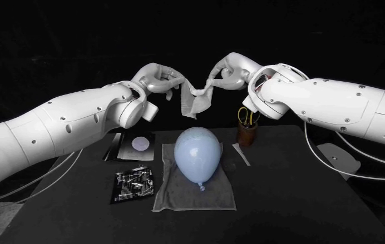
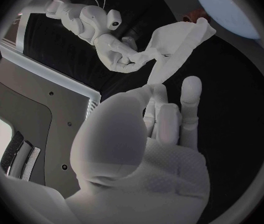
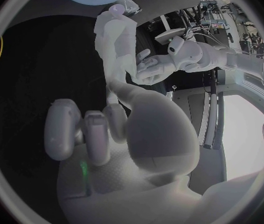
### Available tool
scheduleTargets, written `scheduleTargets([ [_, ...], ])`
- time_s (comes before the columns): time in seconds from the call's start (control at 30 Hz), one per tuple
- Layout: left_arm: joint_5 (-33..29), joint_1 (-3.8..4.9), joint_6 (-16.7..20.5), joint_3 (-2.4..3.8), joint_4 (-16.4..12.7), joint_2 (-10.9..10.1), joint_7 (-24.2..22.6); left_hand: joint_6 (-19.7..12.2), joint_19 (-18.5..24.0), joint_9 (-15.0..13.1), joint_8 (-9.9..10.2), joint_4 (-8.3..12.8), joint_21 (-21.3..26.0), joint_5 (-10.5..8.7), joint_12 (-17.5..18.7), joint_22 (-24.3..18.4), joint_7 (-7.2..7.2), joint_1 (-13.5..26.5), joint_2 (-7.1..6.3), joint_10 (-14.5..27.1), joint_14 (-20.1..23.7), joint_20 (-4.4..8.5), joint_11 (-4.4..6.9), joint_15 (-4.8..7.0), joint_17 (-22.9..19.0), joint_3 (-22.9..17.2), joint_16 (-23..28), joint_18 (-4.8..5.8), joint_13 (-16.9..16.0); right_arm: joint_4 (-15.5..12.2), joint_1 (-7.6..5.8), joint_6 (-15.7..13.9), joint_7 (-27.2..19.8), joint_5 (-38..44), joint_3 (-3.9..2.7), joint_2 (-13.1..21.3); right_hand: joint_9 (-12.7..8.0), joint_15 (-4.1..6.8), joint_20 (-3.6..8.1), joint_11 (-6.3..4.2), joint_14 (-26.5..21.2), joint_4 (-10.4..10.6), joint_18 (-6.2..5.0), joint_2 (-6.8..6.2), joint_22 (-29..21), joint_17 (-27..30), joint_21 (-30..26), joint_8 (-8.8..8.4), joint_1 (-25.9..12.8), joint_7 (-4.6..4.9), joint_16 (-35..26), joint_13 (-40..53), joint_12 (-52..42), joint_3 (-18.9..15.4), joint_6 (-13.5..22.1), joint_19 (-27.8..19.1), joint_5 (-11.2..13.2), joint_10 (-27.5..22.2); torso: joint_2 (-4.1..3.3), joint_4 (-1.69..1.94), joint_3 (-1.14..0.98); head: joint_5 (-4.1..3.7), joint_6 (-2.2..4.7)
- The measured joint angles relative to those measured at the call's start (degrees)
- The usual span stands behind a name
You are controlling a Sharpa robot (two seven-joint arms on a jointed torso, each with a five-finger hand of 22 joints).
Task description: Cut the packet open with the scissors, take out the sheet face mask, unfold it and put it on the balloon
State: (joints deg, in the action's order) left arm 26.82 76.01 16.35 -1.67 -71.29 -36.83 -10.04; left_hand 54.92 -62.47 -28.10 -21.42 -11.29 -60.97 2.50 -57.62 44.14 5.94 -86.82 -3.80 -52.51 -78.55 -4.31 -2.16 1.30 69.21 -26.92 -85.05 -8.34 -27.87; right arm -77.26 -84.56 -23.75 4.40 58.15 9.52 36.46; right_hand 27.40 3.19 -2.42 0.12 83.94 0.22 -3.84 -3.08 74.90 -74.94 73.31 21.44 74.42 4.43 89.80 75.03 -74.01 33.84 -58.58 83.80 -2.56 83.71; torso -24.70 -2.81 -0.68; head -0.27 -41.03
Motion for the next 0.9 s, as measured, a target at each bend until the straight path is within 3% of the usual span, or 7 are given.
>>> scheduleTargets([
  [0.1, 0.01, 0.29, -0.01, -0.61, -0.23, 0.09, -0.06, -0.01, 0.0, 0.0, -0.01, 0.48, 0.0, -0.12, 0.0, 0.14, 0.0, 0.43, 0.17, 0.01, 0.0, 0.0, -0.01, 0.0, 0.29, -0.8, 0.0, 0.01, -0.04, 0.08, -0.14, -0.09, -0.33, -0.57, 0.81, -0.05, 0.0, 0.0, -0.01, 0.0, 0.0, 0.0, 0.0, 0.0, 0.0, 0.03, 0.4, 0.07, 0.0, 0.0, 0.0, -0.02, 0.07, 0.0, 0.0, -0.01, -0.1, 0.0, -0.01, -0.01, 0.0, -0.07, 0.49],
  [0.2, 0.07, 0.06, 0.0, 0.52, -0.66, 0.14, -0.14, -0.01, 0.0, 0.0, -0.01, 0.63, -0.32, -0.05, 0.0, 0.28, 0.0, 0.6, 0.0, 0.02, 0.01, 0.0, -0.03, 0.0, 0.06, -0.95, 0.01, 0.01, -0.06, -0.98, 0.75, -0.46, -0.75, -0.88, -0.25, 0.38, 0.0, -0.01, -0.01, 0.0, 0.0, -0.02, 0.0, 0.0, 0.01, 0.04, 0.17, 0.1, 0.0, -0.01, 0.0, 0.02, 0.25, 0.01, 0.01, -0.01, -0.1, 0.0, -0.04, -0.05, 0.01, 0.41, 0.33],
  [0.3, 0.08, 0.47, -0.01, -0.26, -0.72, 0.1, -0.2, -0.02, 0.0, 0.0, -0.01, 1.1, -0.4, 0.07, 0.01, 0.55, 0.01, 0.88, -0.27, -0.02, 0.01, 0.0, 0.02, 0.01, 0.75, -1.42, 0.02, 0.01, -0.06, -0.78, 0.45, -0.68, -1.06, -1.31, 0.66, 0.46, 0.0, -0.01, -0.02, 0.0, -0.01, -0.23, 0.0, 0.0, 0.03, 0.04, 0.23, 0.1, 0.0, -0.09, -0.01, -0.04, 0.03, 0.23, 0.09, -0.02, -0.1, -0.01, -0.07, -0.02, -0.02, 0.43, 0.46],
  [0.43, 0.08, 0.38, 0.05, 0.66, -0.85, -0.29, -0.21, -0.02, 0.01, 0.0, -0.01, 0.94, -0.4, 0.07, 0.04, 0.58, 0.01, 0.98, -0.38, -0.12, 0.01, 0.0, 0.11, 0.01, 0.34, -1.58, 0.02, 0.01, -0.07, -1.28, 0.81, -0.96, -1.41, -1.81, 0.19, 1.0, 0.0, -0.01, -0.03, 0.01, -0.01, -0.24, 0.01, -0.01, 0.04, 0.04, 0.18, 0.11, -0.01, -0.09, -0.04, 0.03, 0.38, 0.24, 0.1, -0.03, -0.1, -0.01, -0.03, -0.09, -0.02, 0.67, -0.11],
  [0.73, -0.01, 0.22, 0.15, -0.05, -1.05, -0.16, -0.28, -0.09, 0.01, -0.01, -0.01, 0.79, -0.84, 0.07, 0.04, 0.85, 0.08, 1.13, -0.52, -0.12, -0.11, 0.0, 0.11, -0.12, 0.6, -1.74, -0.08, 0.01, -0.06, -1.27, 0.98, -1.27, -2.09, -3.07, 0.58, 1.11, 0.0, -0.02, -0.04, 0.01, -0.02, -0.24, 0.01, -0.01, 0.04, -0.01, 0.54, 0.33, -0.01, -0.04, -0.17, 0.01, 0.42, 0.24, 0.18, -0.04, -0.08, -0.02, -0.02, -0.08, -0.05, 0.8, 0.01],
  [0.83, -0.08, -0.04, 0.48, 1.11, -1.38, -0.34, -0.3, -0.11, 0.01, -0.01, -0.22, 0.79, -0.84, 0.07, 0.04, 0.82, 0.08, 1.17, -0.5, -0.12, -0.11, 0.0, 0.1, -0.12, 0.3, -1.74, -0.08, 0.01, -0.06, -1.46, 0.4, -1.26, -2.17, -3.22, 0.3, 1.01, 0.0, -0.02, -0.04, 0.01, -0.02, -0.24, 0.01, -0.01, 0.04, -0.01, 0.43, 0.33, -0.01, -0.03, -0.15, 0.03, 0.63, 0.24, 0.19, -0.04, -0.08, -0.02, -0.02, -0.13, -0.06, 1.07, -0.08],
  [0.9, -0.15, 0.2, 0.69, 0.89, -1.41, -0.3, -0.35, -0.18, 0.01, 0.0, -0.29, 1.55, -0.84, 0.06, 0.04, 0.98, 0.01, 1.73, -0.67, -0.12, -0.11, 0.0, 0.1, -0.12, 0.78, -2.67, -0.08, 0.01, -0.06, -1.33, -0.07, -1.24, -2.21, -3.31, 0.41, 0.7, 0.0, -0.02, -0.04, 0.02, -0.02, -0.24, 0.01, -0.02, 0.04, -0.01, 0.13, 0.33, -0.02, -0.03, -0.03, 0.03, 0.61, 0.23, 0.2, -0.04, -0.07, -0.03, -0.04, -0.15, -0.06, 0.99, 0.05],
])
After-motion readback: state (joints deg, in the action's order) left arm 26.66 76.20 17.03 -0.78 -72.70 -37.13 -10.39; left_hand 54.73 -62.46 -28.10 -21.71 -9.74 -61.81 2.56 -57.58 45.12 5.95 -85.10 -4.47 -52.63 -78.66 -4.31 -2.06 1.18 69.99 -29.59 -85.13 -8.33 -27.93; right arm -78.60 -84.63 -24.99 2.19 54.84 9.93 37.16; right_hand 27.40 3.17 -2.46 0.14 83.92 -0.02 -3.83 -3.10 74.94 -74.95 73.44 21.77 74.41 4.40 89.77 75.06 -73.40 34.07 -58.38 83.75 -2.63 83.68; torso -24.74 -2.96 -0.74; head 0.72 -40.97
